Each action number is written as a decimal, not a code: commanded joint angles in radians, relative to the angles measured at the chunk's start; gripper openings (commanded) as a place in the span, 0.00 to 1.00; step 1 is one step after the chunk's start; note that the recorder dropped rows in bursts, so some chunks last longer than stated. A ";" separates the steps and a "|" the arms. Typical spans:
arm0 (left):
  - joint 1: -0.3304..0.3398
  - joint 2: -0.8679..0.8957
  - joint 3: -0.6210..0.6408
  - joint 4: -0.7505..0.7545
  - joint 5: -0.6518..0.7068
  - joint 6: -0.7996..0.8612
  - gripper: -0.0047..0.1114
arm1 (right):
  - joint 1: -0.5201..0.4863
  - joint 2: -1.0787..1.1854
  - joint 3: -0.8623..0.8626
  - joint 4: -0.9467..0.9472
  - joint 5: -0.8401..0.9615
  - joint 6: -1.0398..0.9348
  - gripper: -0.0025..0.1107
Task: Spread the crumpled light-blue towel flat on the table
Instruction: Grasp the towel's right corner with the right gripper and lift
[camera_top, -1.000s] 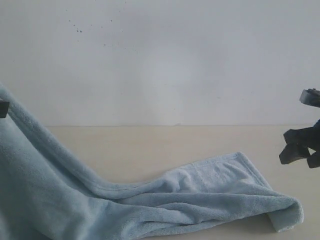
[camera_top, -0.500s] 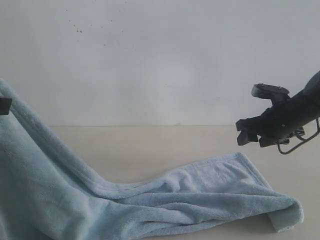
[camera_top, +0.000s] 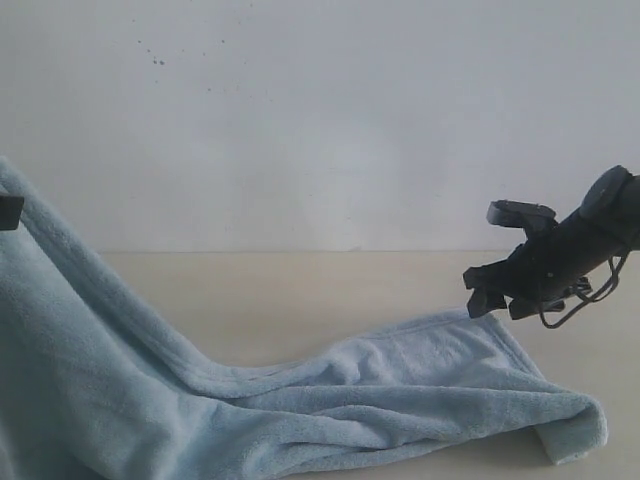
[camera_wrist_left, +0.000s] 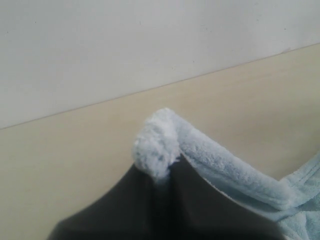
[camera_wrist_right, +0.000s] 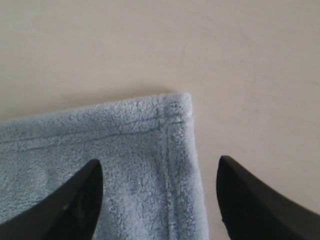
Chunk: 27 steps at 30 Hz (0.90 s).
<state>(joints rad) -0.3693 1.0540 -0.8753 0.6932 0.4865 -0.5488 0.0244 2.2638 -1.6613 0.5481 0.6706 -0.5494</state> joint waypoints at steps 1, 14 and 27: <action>0.000 0.002 0.004 0.001 -0.017 -0.012 0.07 | -0.001 0.017 -0.007 -0.009 0.004 -0.005 0.57; 0.000 0.002 0.004 0.001 -0.017 -0.012 0.07 | 0.048 0.064 -0.007 -0.021 -0.023 -0.016 0.55; 0.000 0.002 0.004 0.061 0.076 -0.016 0.07 | 0.038 0.020 -0.007 -0.017 -0.062 0.091 0.02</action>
<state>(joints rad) -0.3693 1.0540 -0.8753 0.7285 0.5144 -0.5488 0.0701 2.3195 -1.6688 0.5377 0.6288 -0.4753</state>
